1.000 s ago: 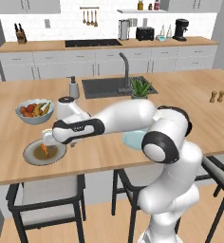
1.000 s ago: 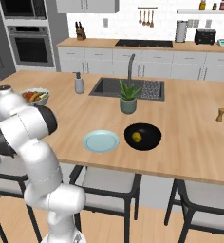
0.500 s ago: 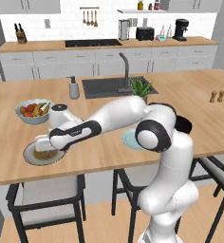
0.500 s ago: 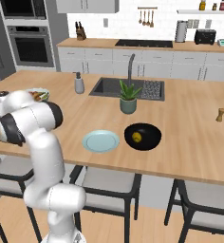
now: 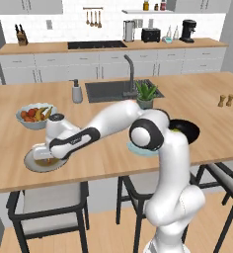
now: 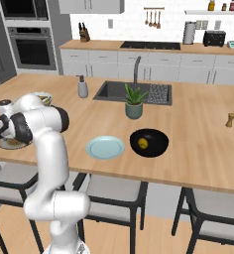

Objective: Pick the chicken drumstick and lemon from their plates and place them in the bowl. Then put the bowl in the fridge.

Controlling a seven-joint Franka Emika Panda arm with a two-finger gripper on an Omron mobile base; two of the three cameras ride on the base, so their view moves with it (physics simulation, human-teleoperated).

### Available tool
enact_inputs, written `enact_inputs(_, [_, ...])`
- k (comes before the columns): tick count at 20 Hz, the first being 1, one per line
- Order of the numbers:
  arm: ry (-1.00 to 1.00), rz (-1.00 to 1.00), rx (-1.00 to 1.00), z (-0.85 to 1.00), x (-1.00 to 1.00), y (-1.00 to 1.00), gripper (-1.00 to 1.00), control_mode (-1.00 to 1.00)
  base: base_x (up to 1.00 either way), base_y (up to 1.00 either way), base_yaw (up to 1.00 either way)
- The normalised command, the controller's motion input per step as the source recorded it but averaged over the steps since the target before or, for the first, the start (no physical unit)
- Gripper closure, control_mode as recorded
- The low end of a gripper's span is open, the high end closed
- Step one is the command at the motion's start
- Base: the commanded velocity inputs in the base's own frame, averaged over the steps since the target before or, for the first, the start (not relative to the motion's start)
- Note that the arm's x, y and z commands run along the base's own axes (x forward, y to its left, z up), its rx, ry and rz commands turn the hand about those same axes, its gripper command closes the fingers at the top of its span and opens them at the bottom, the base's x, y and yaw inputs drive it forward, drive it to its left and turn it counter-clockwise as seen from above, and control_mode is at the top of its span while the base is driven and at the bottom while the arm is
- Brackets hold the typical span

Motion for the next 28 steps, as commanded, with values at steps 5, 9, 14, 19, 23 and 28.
enact_inputs(5, [0.00,0.00,-0.05,-0.25,0.39,0.23,-1.00,-1.00,0.00,0.00,0.00])
enact_inputs(9, [0.00,0.00,-0.04,-0.26,0.37,0.21,-1.00,-1.00,0.00,0.00,0.00])
enact_inputs(14, [0.00,0.00,-0.01,-0.35,0.19,0.02,-1.00,-1.00,0.00,0.00,0.00])
enact_inputs(19, [-0.05,0.01,0.00,-0.38,0.13,0.00,1.00,-1.00,0.00,0.00,0.00])
enact_inputs(23, [-0.08,0.03,0.03,-0.35,-0.03,-0.13,1.00,-1.00,0.00,0.00,0.00])
enact_inputs(28, [-0.02,0.03,0.10,-0.29,-0.29,-0.24,1.00,-1.00,0.00,0.00,0.00])
